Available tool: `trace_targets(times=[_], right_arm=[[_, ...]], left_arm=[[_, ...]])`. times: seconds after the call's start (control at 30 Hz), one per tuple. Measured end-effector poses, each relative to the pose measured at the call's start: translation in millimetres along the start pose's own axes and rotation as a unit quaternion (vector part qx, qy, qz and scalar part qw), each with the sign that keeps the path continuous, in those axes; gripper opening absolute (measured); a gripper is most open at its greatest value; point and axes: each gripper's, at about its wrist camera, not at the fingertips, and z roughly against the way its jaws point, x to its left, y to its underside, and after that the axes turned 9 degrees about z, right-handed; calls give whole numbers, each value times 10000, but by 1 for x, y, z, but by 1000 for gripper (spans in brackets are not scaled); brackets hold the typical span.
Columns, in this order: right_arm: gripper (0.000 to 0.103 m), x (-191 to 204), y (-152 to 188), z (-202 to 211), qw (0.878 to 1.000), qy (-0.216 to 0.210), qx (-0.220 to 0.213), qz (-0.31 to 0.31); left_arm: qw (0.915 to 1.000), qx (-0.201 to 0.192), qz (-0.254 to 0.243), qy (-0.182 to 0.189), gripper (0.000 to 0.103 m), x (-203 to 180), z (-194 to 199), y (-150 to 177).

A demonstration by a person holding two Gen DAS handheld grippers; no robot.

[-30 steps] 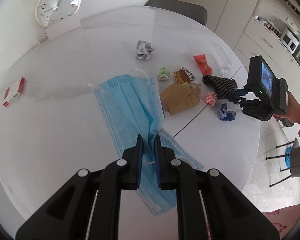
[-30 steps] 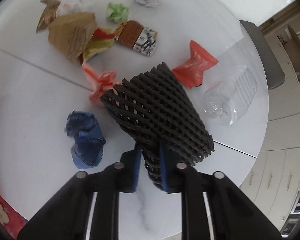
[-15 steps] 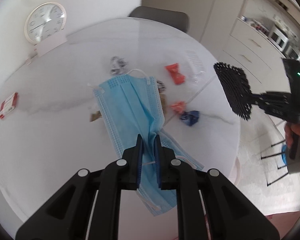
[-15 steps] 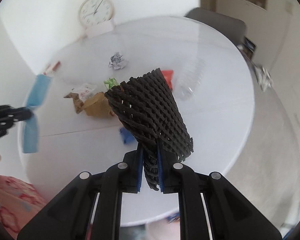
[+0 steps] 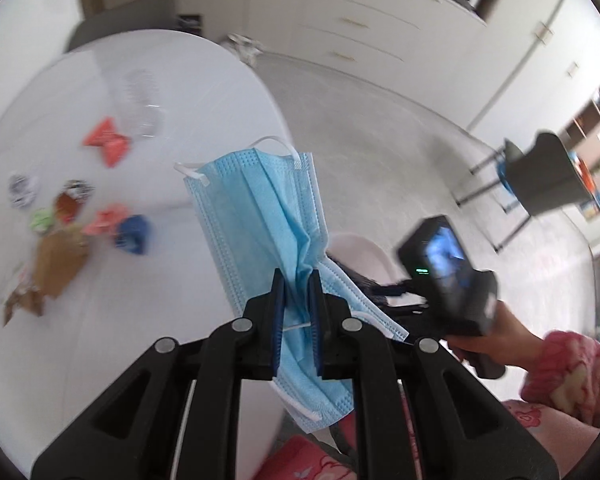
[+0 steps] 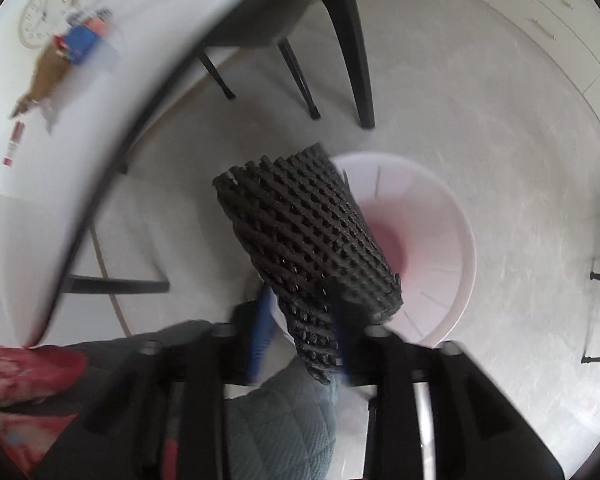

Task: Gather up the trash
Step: 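Drop the foam sleeve with the right tool while the left tool drops the mask into the wastebasket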

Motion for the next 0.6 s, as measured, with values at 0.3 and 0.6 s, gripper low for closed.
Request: trace_targets(times=[0.3,0.6], right_arm=[[79,-60,35,35,9967,60,-273,-761],[86,-116,71,125,9861,677,-926,-1201]], left_arm=[[9937,927,-632,-69,11,-71,-93,5],[9914,1272,-314,-22,72,-86,-137,10]])
